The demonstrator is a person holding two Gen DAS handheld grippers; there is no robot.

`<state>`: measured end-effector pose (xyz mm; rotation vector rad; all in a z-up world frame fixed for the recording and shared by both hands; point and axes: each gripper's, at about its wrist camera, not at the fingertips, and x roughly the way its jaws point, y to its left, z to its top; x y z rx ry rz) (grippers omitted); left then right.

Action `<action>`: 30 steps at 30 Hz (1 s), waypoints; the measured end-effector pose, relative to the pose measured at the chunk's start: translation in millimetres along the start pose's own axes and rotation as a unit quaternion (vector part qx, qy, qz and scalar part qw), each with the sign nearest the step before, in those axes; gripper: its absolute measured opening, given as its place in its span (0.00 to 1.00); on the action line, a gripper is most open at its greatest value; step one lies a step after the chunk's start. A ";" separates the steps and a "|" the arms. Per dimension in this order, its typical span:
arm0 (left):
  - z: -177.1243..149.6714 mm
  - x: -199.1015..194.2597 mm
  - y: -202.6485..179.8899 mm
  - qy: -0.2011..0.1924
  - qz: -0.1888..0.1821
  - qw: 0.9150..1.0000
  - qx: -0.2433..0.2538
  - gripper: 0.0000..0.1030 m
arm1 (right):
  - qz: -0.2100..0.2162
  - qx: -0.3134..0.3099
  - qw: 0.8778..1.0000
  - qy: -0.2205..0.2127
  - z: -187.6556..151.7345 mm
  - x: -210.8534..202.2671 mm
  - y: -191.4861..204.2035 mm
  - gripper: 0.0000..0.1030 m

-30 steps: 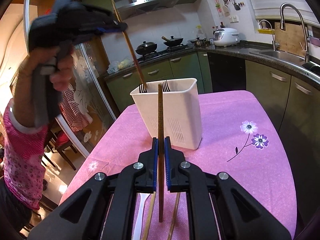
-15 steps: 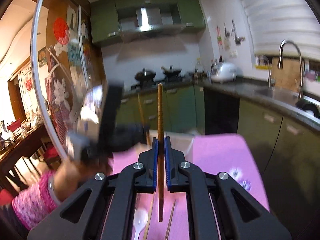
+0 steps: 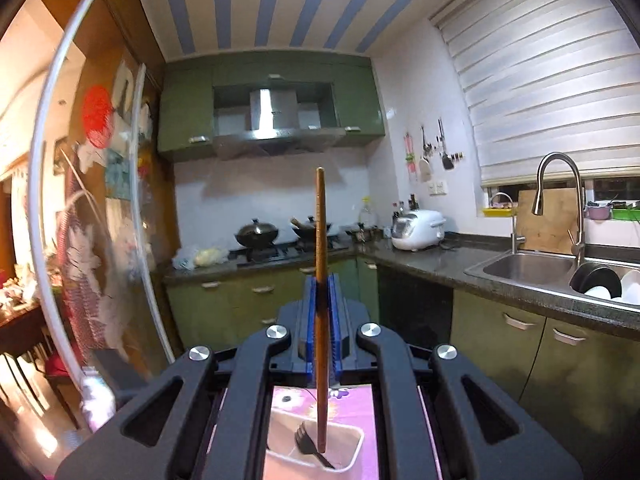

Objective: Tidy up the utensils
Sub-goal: 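Lift both chopsticks and drop them into the white caddy, then open both tools and return them toward the remaining utensils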

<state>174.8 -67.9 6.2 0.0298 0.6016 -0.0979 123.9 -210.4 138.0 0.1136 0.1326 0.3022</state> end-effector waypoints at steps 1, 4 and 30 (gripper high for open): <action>-2.2 -2.9 0.4 0.001 -0.001 1.000 0.002 0.38 | -0.006 -0.002 1.000 0.010 -3.8 9.9 -0.6 0.07; -10.2 -9.9 1.9 0.006 -0.003 1.000 0.002 0.39 | -0.015 0.000 0.999 0.042 -22.3 34.1 -3.2 0.07; -109.0 -8.7 9.8 0.118 0.015 0.993 -0.028 0.45 | 0.022 0.019 0.986 0.163 -136.4 -31.1 -20.4 0.25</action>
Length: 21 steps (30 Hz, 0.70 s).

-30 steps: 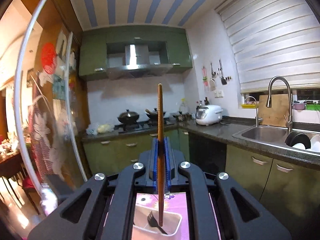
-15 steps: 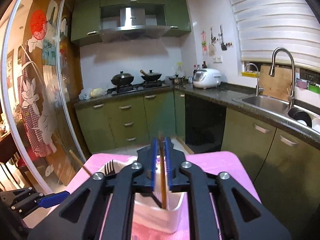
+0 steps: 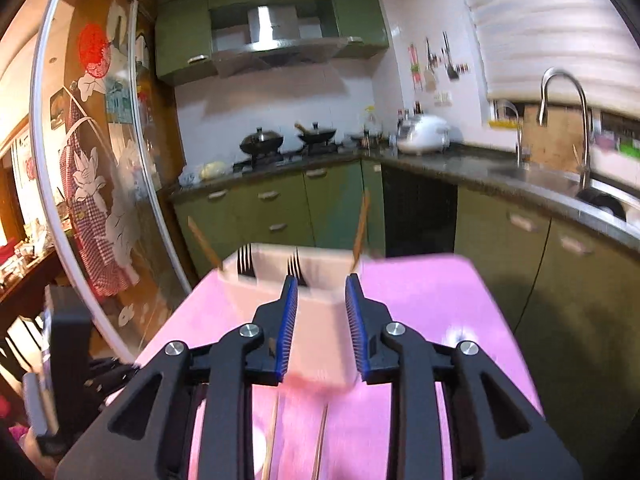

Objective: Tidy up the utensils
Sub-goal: 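Open both tools and return them toward the remaining utensils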

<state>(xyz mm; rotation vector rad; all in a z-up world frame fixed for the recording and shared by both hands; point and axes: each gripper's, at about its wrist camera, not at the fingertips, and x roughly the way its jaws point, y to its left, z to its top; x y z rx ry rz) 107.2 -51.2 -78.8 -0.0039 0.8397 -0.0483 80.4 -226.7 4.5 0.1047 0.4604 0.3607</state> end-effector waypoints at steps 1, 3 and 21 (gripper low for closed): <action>-4.6 4.8 0.5 0.007 0.001 1.000 -0.003 0.45 | 0.001 0.005 1.000 0.008 -10.4 -1.3 -1.7 0.25; -13.1 12.1 -0.7 0.015 0.005 1.000 -0.007 0.45 | 0.000 0.013 0.999 0.030 -31.3 1.0 -7.7 0.25; -51.4 30.6 7.1 0.055 0.032 0.998 -0.012 0.44 | 0.088 -0.064 0.974 0.199 -119.9 56.2 43.1 0.40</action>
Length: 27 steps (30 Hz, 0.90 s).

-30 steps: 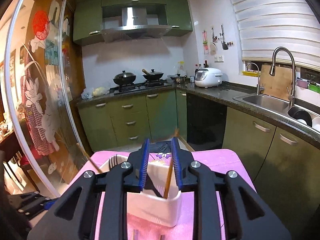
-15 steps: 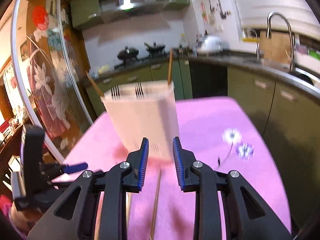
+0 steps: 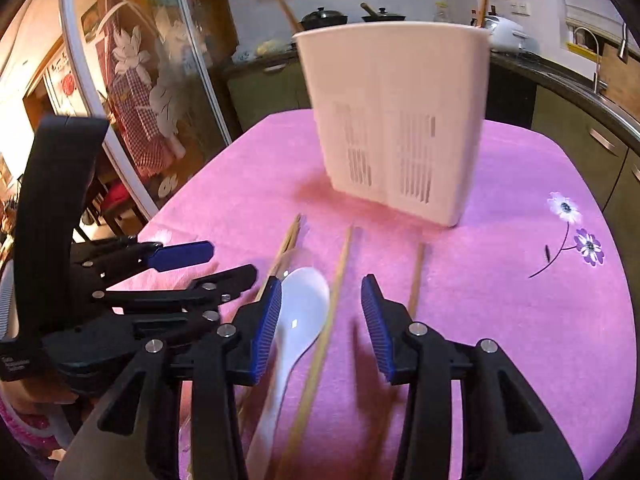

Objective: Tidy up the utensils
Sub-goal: 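Open both tools and return them toward the remaining utensils, then lower the open left tool around the clear plastic spoon handle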

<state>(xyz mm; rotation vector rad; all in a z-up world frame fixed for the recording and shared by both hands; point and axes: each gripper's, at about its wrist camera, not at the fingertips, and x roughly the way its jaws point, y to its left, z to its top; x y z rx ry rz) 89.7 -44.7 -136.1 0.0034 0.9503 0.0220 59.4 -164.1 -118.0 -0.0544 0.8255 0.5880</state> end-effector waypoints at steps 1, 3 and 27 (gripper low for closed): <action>-1.0 0.4 -0.4 0.000 -0.001 1.000 0.003 0.44 | -0.009 -0.004 1.000 -0.002 -1.5 -0.8 2.1 0.40; -3.2 3.1 -1.3 0.009 -0.014 1.000 0.004 0.44 | -0.020 -0.003 1.000 -0.004 -4.9 -1.4 2.1 0.40; 1.6 14.6 -23.4 0.019 0.002 1.000 0.017 0.53 | -0.045 0.035 0.998 -0.029 0.7 -27.4 -26.8 0.44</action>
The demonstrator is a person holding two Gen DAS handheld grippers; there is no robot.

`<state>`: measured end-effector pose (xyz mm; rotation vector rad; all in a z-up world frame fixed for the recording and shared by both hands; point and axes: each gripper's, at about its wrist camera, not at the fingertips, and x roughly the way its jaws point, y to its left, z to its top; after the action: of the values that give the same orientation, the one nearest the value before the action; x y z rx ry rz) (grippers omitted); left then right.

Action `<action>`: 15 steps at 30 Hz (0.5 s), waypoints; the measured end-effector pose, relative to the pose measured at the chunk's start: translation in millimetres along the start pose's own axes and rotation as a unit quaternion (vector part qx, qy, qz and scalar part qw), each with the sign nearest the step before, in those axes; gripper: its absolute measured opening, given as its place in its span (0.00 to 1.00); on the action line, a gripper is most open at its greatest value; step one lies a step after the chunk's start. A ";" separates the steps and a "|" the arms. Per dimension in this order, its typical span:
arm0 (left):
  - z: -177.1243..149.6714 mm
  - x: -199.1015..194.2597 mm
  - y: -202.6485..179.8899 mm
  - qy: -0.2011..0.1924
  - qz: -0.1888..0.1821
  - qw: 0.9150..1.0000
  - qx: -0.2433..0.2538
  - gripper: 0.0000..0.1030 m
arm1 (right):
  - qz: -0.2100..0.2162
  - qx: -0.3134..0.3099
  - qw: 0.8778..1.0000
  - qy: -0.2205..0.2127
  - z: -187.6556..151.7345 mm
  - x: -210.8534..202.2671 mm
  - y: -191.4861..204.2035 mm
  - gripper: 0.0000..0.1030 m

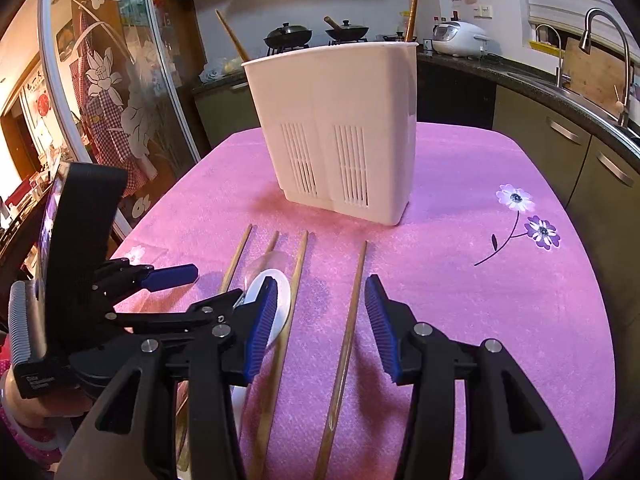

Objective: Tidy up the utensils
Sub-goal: 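Lower the open left tool around the clear plastic spoon handle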

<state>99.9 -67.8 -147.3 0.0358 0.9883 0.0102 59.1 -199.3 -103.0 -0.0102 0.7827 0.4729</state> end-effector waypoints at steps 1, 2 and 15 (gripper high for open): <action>0.9 0.6 0.5 0.001 -0.004 1.000 -0.002 0.54 | 0.000 0.002 1.000 -0.002 0.1 -1.2 -0.3 0.44; 1.1 0.5 0.6 0.002 -0.009 1.000 -0.004 0.54 | -0.002 0.004 1.000 -0.004 0.3 -2.7 -1.6 0.44; 5.3 0.5 -2.1 0.005 0.010 1.000 0.012 0.18 | -0.014 0.032 0.999 -0.025 4.7 -22.2 -23.7 0.47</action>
<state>104.6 -69.9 -144.9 0.0674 0.9986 0.0174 58.5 -228.7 -88.4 0.0500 0.7479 0.4195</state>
